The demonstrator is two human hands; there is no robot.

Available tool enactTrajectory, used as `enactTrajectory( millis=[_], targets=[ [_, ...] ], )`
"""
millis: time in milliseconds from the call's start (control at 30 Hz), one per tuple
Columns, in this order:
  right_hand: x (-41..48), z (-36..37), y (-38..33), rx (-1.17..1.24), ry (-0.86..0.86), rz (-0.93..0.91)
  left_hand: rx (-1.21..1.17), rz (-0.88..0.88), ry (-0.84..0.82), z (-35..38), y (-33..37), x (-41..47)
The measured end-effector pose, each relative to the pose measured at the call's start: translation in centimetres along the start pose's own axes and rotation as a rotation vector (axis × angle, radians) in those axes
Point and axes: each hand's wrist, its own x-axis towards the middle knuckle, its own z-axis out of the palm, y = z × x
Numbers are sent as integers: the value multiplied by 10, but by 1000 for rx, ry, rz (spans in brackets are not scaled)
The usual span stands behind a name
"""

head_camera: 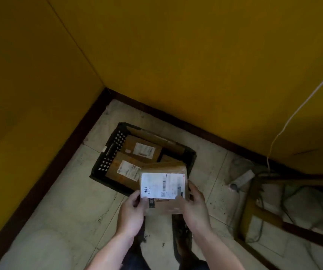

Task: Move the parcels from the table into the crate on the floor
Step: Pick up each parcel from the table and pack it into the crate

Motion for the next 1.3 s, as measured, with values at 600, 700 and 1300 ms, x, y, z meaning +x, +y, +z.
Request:
enactTrajectory(
  millis=[600, 700, 1300],
  targets=[
    [292, 109, 98, 228, 160, 263, 272, -27, -506, 107, -48, 353],
    [310, 110, 109, 222, 172, 281, 388, -3, -479, 123, -57, 372],
    [220, 58, 59, 40, 25, 205, 163, -50, -334, 98, -10, 269]
  ],
)
